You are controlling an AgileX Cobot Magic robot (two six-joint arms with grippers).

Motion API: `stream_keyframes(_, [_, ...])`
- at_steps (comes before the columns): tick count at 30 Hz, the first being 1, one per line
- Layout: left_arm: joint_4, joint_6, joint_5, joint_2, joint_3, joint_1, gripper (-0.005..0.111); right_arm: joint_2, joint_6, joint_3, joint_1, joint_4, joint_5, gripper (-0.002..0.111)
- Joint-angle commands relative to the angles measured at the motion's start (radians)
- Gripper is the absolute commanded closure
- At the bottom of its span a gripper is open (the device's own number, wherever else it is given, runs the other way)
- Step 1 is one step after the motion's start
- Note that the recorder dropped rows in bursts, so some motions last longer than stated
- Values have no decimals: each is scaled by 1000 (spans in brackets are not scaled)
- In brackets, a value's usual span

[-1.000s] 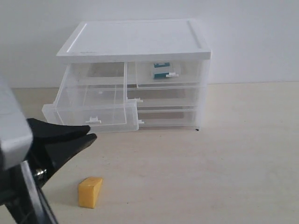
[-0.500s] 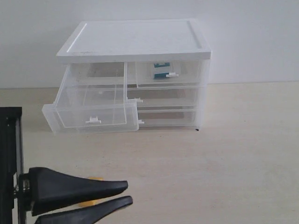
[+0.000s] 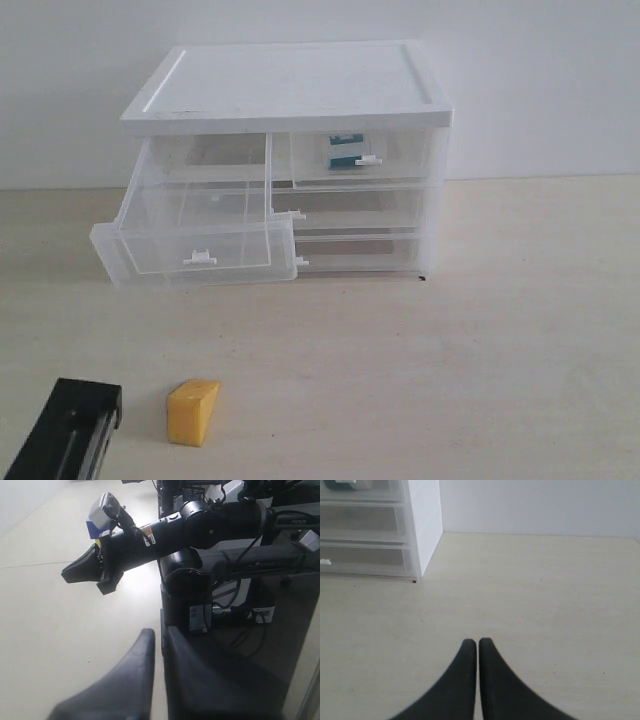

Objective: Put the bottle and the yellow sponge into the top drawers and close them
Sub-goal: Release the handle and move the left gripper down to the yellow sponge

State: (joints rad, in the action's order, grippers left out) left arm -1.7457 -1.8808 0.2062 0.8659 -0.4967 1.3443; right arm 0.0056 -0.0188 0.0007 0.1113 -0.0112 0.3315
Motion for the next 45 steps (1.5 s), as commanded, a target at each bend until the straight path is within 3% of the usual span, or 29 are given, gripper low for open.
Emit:
stream_keyframes(1, [23,51,-2,0,13,-1,103,-6,-1,-1,2,1,-8,108])
stream_keyframes(4, [52,79,-3,0,18,-59,103,-6,-1,-1,2,1,-8,108])
stream_keyframes(9, [121,95,32,0,18,-287,103,-6,-1,-1,2,1,-8,108])
stream_keyframes(12, [142,95,32,0,18,-387,103,-6,-1,-1,2,1,-8,108])
stream_keyframes(23, [172,44,-18,-16,18,-652,103,-6,-1,-1,2,1,-8,108])
stream_keyframes(26, [241,-29,139,-48,18,-686,103,-6,-1,-1,2,1,-8,108])
stream_keyframes(29, [374,12,359,-63,9,-707,103,-6,-1,-1,2,1,-8,108])
stream_keyframes(33, [678,320,516,-31,-5,-711,103,-6,-1,-1,2,1,-8,108])
stream_keyframes(34, [857,502,524,-6,-5,-711,103,-6,-1,-1,2,1,-8,108])
stream_keyframes(35, [941,604,523,10,-7,-711,103,-6,-1,-1,2,1,-8,108])
stream_keyframes(36, [1061,779,504,44,-7,-711,103,-6,-1,-1,2,1,-8,108])
stream_keyframes(39, [1203,1205,433,126,-16,-711,103,-6,-1,-1,2,1,-10,108])
stream_keyframes(42, [1312,1361,390,208,-16,-711,103,-6,-1,-1,2,1,-10,108])
stream_keyframes(45, [1557,1720,259,312,-16,-685,103,-6,-1,-1,2,1,-10,108])
